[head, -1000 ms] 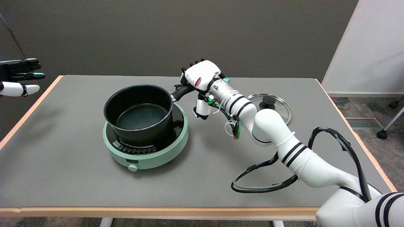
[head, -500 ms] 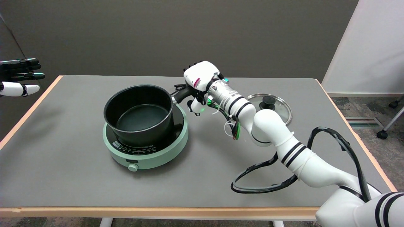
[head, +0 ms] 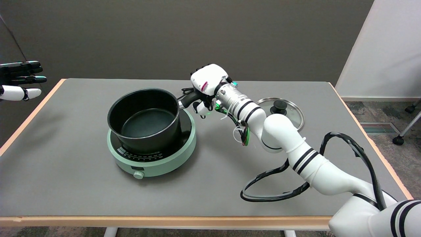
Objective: Pick up the soup pot.
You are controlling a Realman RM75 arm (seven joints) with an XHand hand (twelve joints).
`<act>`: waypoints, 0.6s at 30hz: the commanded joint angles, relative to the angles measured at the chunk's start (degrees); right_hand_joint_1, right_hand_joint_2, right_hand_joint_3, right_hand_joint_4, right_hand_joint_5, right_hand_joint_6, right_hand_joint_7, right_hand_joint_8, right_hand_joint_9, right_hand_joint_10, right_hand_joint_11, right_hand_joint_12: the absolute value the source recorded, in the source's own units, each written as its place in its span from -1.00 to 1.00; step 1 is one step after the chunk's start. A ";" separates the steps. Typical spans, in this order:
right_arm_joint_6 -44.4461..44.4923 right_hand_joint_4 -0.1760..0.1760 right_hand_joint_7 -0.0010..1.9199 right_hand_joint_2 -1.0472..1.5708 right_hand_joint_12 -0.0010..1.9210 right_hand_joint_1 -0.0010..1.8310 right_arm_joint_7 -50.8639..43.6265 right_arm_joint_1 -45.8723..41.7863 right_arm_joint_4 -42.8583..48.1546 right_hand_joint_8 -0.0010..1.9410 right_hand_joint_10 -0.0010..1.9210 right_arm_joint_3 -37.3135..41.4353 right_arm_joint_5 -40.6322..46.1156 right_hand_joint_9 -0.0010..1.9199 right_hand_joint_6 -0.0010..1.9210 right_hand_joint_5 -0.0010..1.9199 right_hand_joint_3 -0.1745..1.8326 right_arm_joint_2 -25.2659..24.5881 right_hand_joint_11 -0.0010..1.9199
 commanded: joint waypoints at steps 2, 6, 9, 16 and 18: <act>-0.24 -0.51 0.64 0.23 0.64 0.07 0.00 -0.16 -0.32 0.62 0.64 -0.25 0.08 0.64 0.64 0.64 0.16 0.08 0.64; -0.31 -0.56 0.59 0.20 0.59 0.07 0.00 -0.31 -0.32 0.57 0.59 -0.31 0.08 0.59 0.59 0.59 0.16 0.08 0.59; -0.39 -0.63 0.49 0.09 0.49 0.09 0.00 -0.39 -0.32 0.47 0.49 -0.31 0.08 0.49 0.49 0.49 0.22 0.08 0.49; -0.35 -0.37 0.26 -0.29 0.26 0.11 0.00 -0.71 -0.23 0.25 0.26 -0.52 0.05 0.26 0.26 0.26 0.69 0.00 0.26; -0.06 -0.23 0.23 -0.33 0.23 0.11 0.00 -0.71 -0.06 0.22 0.23 -0.81 -0.17 0.23 0.23 0.23 0.75 0.00 0.23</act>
